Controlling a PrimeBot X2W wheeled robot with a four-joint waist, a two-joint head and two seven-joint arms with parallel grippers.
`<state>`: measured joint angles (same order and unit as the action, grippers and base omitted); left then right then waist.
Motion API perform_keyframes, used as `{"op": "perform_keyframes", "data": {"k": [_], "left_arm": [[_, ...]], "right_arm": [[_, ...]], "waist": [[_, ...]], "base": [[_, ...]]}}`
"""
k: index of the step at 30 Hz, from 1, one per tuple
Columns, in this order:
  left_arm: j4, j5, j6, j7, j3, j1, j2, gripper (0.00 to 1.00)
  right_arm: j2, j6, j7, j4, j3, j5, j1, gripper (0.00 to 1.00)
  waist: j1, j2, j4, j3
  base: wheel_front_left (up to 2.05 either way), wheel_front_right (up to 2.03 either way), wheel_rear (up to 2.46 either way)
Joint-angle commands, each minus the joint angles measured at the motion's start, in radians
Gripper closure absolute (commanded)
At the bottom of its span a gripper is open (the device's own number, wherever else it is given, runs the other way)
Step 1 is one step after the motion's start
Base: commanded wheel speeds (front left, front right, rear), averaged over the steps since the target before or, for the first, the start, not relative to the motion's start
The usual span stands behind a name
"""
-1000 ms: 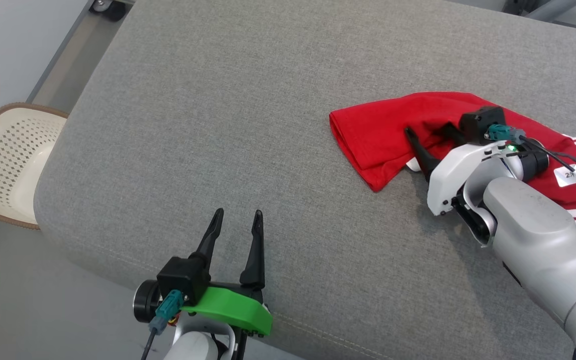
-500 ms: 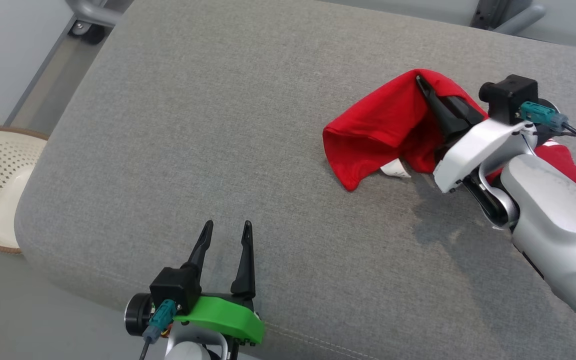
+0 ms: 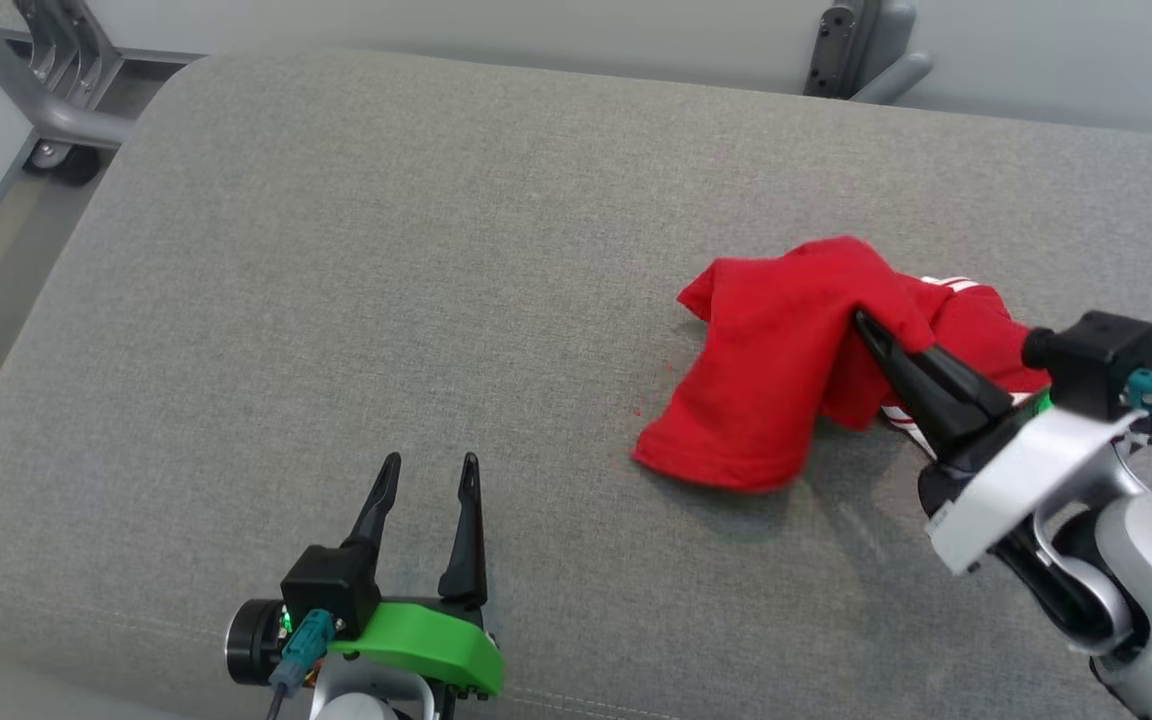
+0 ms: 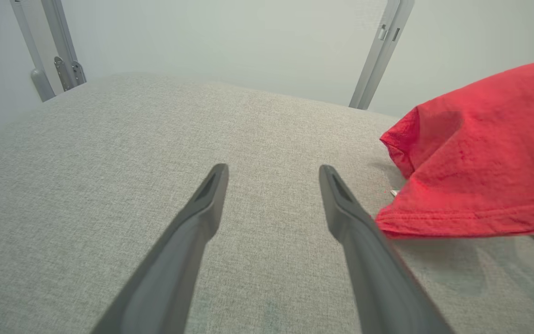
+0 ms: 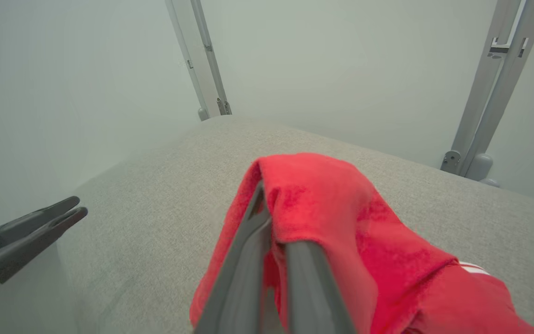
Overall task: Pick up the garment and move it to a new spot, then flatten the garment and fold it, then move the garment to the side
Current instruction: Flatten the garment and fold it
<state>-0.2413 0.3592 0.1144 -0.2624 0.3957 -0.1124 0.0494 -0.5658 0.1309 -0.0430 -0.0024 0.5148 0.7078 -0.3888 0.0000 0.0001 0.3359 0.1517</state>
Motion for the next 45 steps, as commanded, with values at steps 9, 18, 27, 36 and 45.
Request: {"op": "perform_keyframes", "data": {"k": [9,18,27,36,45], "left_arm": [[-0.002,-0.025,-0.020,-0.003,-0.025,0.019,0.002,0.00],[0.001,-0.009,-0.018,-0.003,-0.010,-0.009,0.002,0.00],[0.007,0.016,-0.012,-0.003,0.019,-0.027,0.002,0.00],[0.021,0.052,0.007,-0.003,0.051,-0.039,0.002,0.00],[0.022,0.035,0.012,-0.003,0.030,-0.019,0.002,0.00]], "right_arm": [[0.076,0.000,0.260,-0.398,-0.162,-0.015,0.323,1.00],[0.153,0.000,0.352,-0.371,-0.038,-0.070,0.214,1.00],[0.257,0.000,0.289,0.134,-0.090,-0.152,-0.076,1.00],[0.269,0.000,0.145,0.656,-0.166,-0.214,-0.300,0.55],[0.243,-0.001,-0.021,0.699,-0.063,-0.127,-0.335,0.00]], "waist": [[0.0000,-0.0001,-0.027,-0.041],[0.0000,-0.0001,0.035,-0.020],[0.0000,-0.0001,0.116,0.016],[0.0000,-0.0001,0.184,0.067],[0.0000,-0.0001,0.139,0.042]], "base": [[0.00,0.00,0.00],[0.00,0.00,0.00],[0.00,0.00,0.00],[0.00,0.00,0.00],[0.00,0.00,0.00]]}}
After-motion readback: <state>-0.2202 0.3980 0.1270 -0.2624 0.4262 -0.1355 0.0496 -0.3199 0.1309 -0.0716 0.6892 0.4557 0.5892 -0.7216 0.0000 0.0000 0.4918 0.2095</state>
